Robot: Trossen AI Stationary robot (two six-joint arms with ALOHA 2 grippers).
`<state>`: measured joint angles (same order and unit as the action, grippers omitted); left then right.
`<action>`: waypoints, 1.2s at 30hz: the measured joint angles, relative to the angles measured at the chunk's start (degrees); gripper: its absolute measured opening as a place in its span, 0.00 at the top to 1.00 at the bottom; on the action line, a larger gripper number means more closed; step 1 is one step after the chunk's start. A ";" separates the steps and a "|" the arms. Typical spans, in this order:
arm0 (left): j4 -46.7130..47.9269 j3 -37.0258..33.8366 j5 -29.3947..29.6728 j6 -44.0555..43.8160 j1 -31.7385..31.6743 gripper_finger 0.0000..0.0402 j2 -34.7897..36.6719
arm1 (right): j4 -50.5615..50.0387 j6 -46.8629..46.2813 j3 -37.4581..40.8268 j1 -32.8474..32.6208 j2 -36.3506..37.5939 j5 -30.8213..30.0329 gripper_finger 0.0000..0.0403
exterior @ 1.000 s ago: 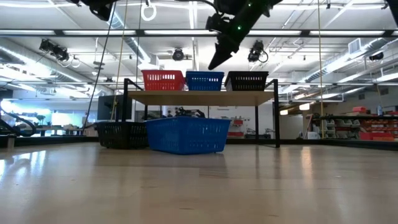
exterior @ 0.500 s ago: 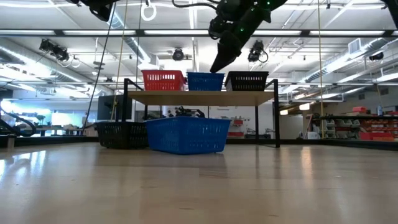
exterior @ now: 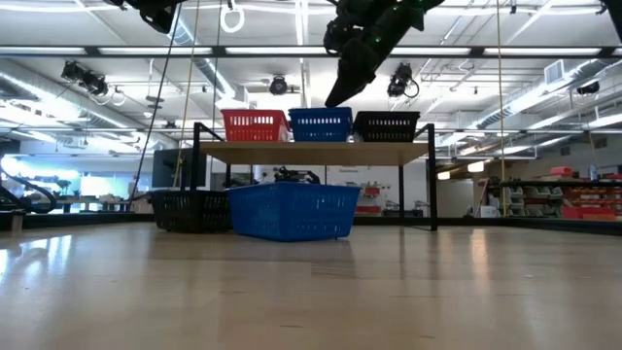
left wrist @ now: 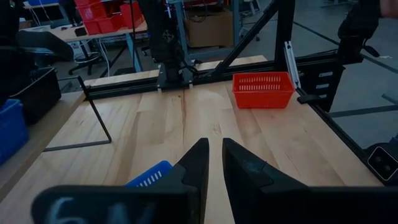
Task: Stack baskets on shelf by color
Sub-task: Adjust the blue bin, then stack the right red bin on top of the red bin on the shelf
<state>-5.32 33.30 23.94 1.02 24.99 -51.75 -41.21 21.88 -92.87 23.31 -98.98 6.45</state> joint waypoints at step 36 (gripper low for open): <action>0.61 0.00 0.52 0.88 -0.65 0.87 0.00 | -3.44 2.09 -1.90 -1.85 3.39 -6.41 0.74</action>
<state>-4.71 33.30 24.46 1.89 24.34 -51.75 -44.65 23.97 -94.76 21.46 -95.59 0.04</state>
